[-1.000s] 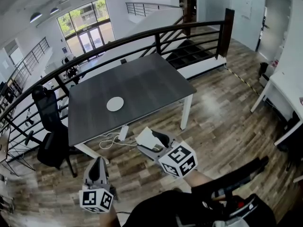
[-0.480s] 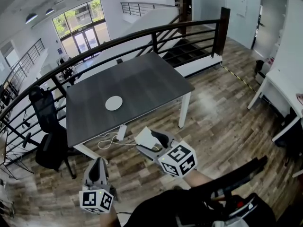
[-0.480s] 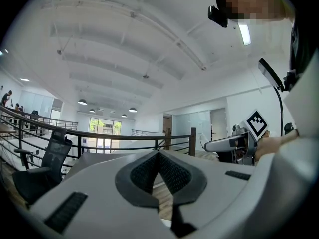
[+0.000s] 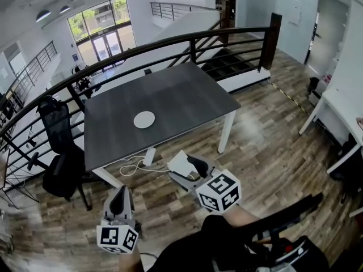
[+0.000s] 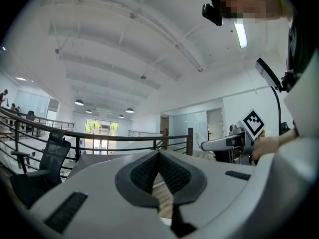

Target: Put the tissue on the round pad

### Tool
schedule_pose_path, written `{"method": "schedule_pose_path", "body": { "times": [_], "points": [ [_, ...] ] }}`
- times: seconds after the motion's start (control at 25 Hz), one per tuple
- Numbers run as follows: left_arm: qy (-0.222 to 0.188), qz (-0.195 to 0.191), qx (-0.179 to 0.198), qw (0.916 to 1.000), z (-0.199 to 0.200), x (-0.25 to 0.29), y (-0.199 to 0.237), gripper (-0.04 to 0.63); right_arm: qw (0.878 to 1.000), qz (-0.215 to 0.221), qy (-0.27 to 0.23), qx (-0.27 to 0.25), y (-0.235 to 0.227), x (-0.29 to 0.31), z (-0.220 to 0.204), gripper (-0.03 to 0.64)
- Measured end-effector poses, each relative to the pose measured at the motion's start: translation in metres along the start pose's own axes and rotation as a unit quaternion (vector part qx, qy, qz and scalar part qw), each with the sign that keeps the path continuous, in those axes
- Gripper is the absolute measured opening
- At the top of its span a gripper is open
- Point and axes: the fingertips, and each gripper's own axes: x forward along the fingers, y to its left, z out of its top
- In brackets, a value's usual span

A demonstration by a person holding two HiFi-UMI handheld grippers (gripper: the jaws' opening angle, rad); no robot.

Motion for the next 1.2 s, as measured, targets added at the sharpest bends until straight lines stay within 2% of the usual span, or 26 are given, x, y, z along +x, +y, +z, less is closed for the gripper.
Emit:
{"method": "schedule_pose_path", "body": {
  "times": [0.2, 0.44, 0.8, 0.92, 1.2],
  "points": [
    [0.002, 0.007, 0.005, 1.0, 0.001, 0.001, 0.009, -0.006, 1.0, 0.009, -0.004, 0.006, -0.001, 0.012, 0.004, 0.302],
    [0.009, 0.014, 0.007, 0.9998, 0.0, 0.036, 0.018, -0.006, 1.0, 0.03, -0.008, 0.005, -0.024, 0.039, 0.016, 0.302],
    [0.016, 0.026, 0.012, 0.9995, 0.007, 0.11, 0.035, -0.006, 0.999, 0.049, -0.006, 0.004, -0.084, 0.09, 0.034, 0.302],
    [0.014, 0.025, -0.003, 0.9996, 0.008, 0.141, 0.038, -0.006, 0.998, 0.056, -0.002, -0.007, -0.107, 0.106, 0.041, 0.302],
    [0.011, 0.026, -0.014, 0.9995, 0.01, 0.212, 0.036, -0.006, 0.998, 0.065, 0.002, 0.006, -0.169, 0.136, 0.053, 0.302]
  ]
}}
